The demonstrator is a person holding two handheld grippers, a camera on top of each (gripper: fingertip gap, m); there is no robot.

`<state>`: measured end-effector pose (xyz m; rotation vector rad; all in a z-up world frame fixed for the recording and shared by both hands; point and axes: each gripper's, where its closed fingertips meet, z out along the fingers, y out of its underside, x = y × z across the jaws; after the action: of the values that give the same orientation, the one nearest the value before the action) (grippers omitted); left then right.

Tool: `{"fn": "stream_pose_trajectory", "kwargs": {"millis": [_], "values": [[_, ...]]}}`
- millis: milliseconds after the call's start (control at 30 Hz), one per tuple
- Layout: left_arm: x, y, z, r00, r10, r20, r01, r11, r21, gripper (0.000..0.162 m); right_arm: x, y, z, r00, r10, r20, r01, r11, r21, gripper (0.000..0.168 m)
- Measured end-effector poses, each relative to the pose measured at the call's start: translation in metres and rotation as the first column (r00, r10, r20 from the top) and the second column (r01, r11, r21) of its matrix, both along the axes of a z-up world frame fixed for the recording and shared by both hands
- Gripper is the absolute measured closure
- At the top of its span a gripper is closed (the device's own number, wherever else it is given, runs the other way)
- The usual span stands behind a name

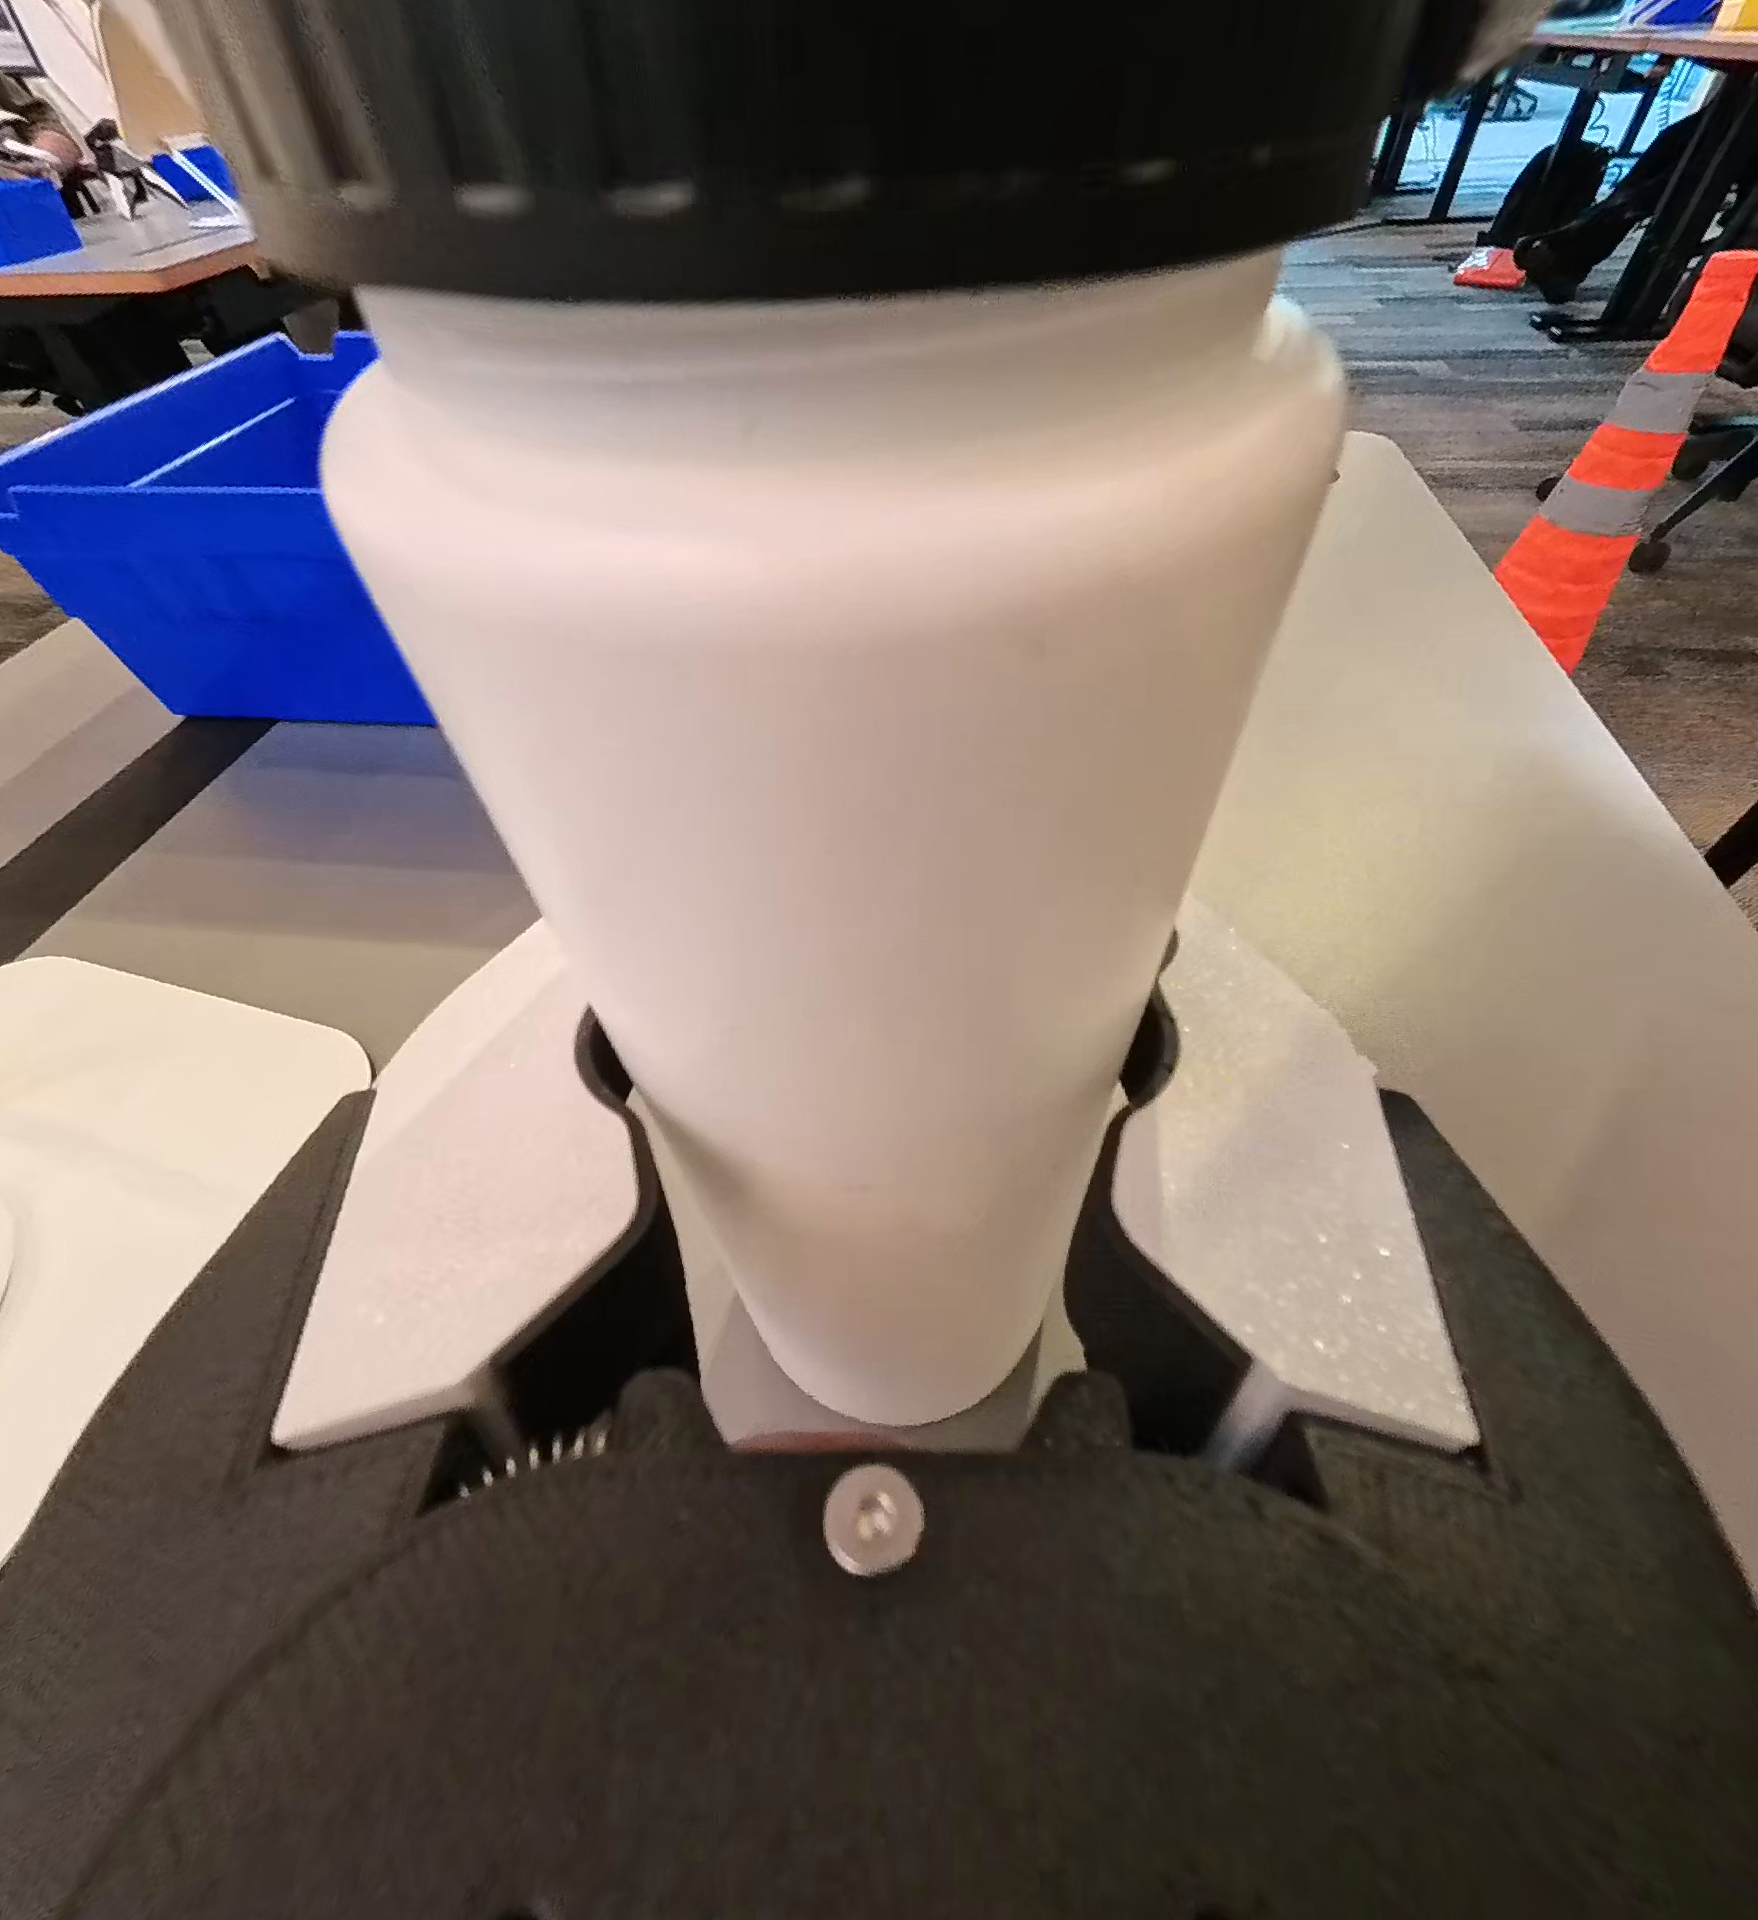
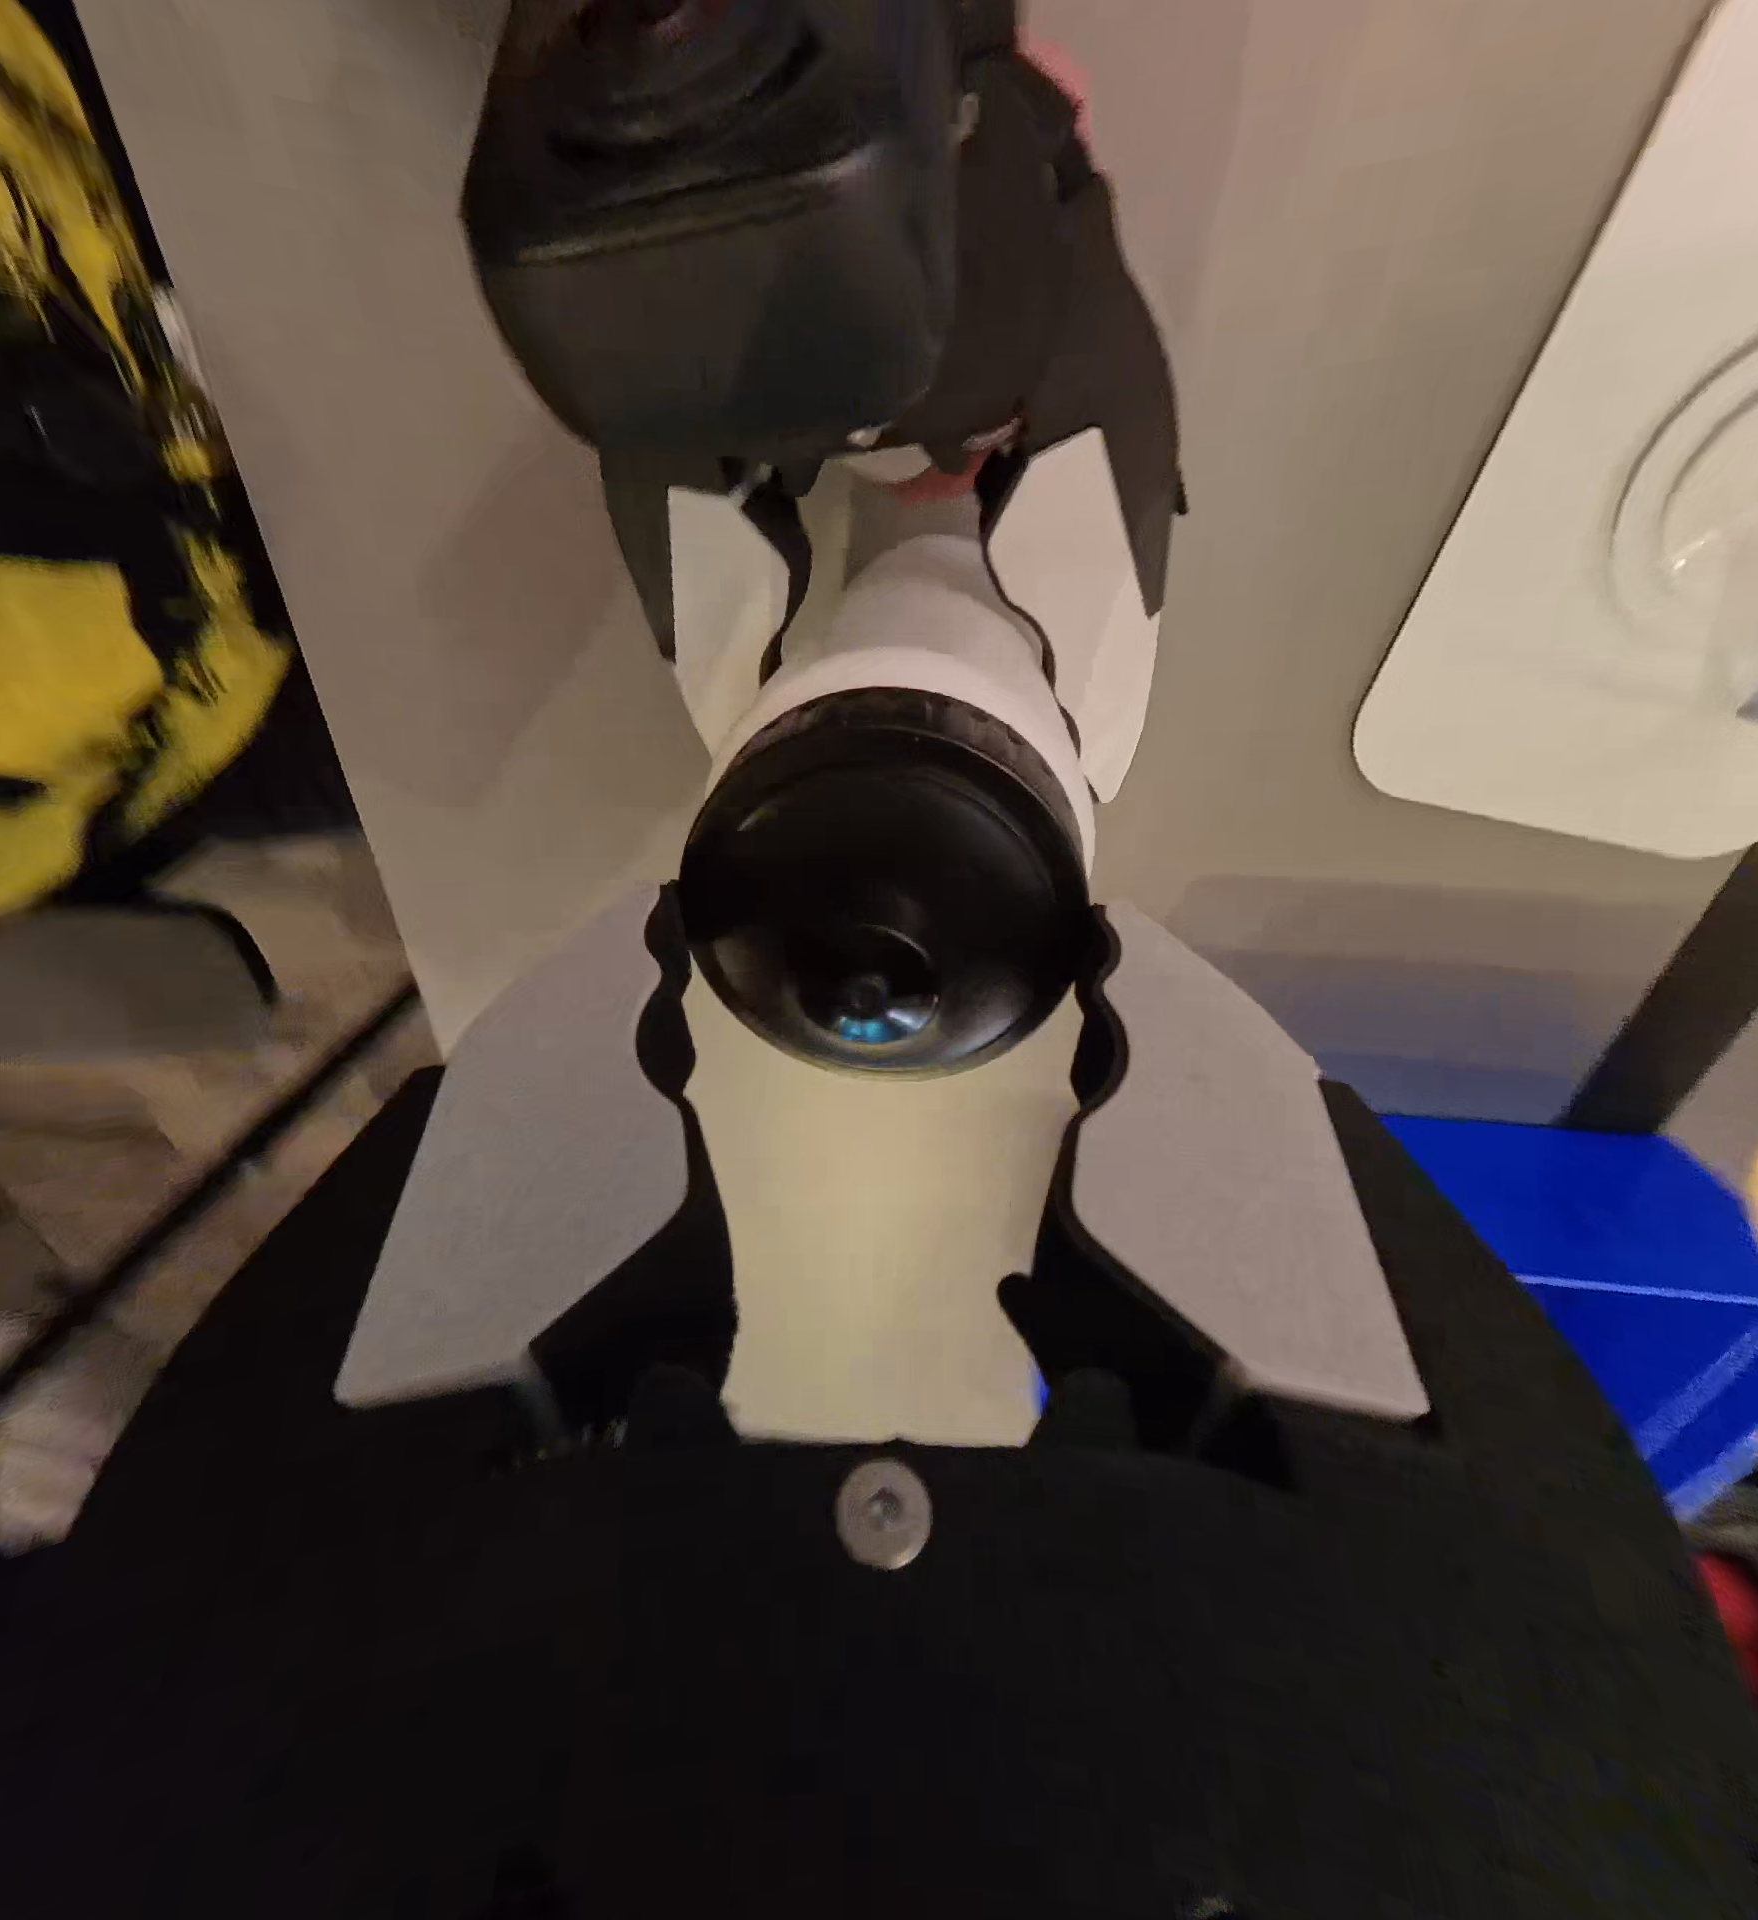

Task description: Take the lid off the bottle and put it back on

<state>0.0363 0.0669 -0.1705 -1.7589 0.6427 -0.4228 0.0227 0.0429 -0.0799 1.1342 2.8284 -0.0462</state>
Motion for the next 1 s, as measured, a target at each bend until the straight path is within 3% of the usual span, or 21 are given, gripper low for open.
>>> {"fn": "stream_pose_trajectory", "kwargs": {"millis": [100, 200, 267, 333, 400, 500, 600, 633, 700, 767, 833, 867, 1000], "values": [[0.000, 0.000, 0.000, 1.000, -0.001, -0.001, 0.001, 1.000, 0.000, 0.068, 0.001, 0.005, 0.001, 0.955, 0.280, 0.101, -0.292, 0.948, 0.126, 0.096], [-0.001, 0.000, 0.000, 1.000, 0.000, 0.002, 0.000, 1.000, -0.002, 0.068, -0.003, 0.010, 0.004, 0.841, 0.487, 0.235, -0.537, 0.800, 0.268, 0.096], [-0.001, 0.000, 0.000, 1.000, 0.000, 0.006, 0.000, 1.000, -0.002, 0.068, -0.005, 0.012, 0.006, 0.793, 0.523, 0.314, -0.608, 0.713, 0.349, 0.096], [-0.001, 0.000, 0.000, 1.000, 0.000, 0.001, 0.000, 1.000, -0.001, 0.068, -0.004, 0.013, 0.007, 0.786, 0.508, 0.353, -0.617, 0.677, 0.400, 0.096], [-0.001, 0.000, 0.000, 1.000, 0.001, 0.002, -0.001, 1.000, -0.003, 0.068, -0.006, 0.013, 0.006, 0.824, 0.477, 0.308, -0.567, 0.704, 0.427, 0.092], [-0.001, 0.000, 0.000, 1.000, 0.002, 0.001, -0.002, 1.000, -0.002, 0.068, -0.007, 0.005, 0.006, 0.924, 0.346, 0.164, -0.383, 0.853, 0.356, 0.077], [-0.001, 0.000, 0.000, 1.000, 0.003, 0.002, -0.003, 1.000, -0.001, 0.068, -0.010, -0.002, 0.011, 0.997, 0.079, 0.007, -0.078, 0.979, 0.191, 0.063], [-0.001, 0.000, 0.000, 1.000, 0.003, 0.003, -0.003, 1.000, 0.000, 0.068, -0.011, -0.003, 0.012, 0.999, -0.019, -0.029, 0.022, 0.991, 0.129, 0.059], [-0.001, 0.000, 0.000, 1.000, 0.004, 0.005, -0.004, 1.000, 0.001, 0.068, -0.013, -0.008, 0.013, 0.978, -0.197, -0.066, 0.195, 0.980, -0.032, 0.072], [-0.001, 0.000, 0.000, 1.000, 0.004, 0.007, -0.004, 1.000, 0.001, 0.068, -0.011, -0.003, 0.009, 0.950, -0.306, -0.064, 0.300, 0.950, -0.088, 0.081], [-0.001, 0.000, 0.000, 1.000, 0.004, 0.008, -0.004, 1.000, 0.001, 0.068, -0.005, -0.001, 0.002, 0.946, -0.322, -0.042, 0.317, 0.943, -0.100, 0.085], [-0.001, 0.000, 0.000, 1.000, 0.003, 0.009, -0.003, 1.000, 0.001, 0.068, -0.003, -0.005, 0.000, 0.951, -0.307, -0.030, 0.302, 0.946, -0.119, 0.096], [-0.001, -0.001, 0.000, 1.000, 0.002, 0.011, -0.002, 1.000, 0.001, 0.068, -0.004, -0.004, 0.000, 0.981, -0.191, -0.032, 0.189, 0.980, -0.064, 0.096]]}}
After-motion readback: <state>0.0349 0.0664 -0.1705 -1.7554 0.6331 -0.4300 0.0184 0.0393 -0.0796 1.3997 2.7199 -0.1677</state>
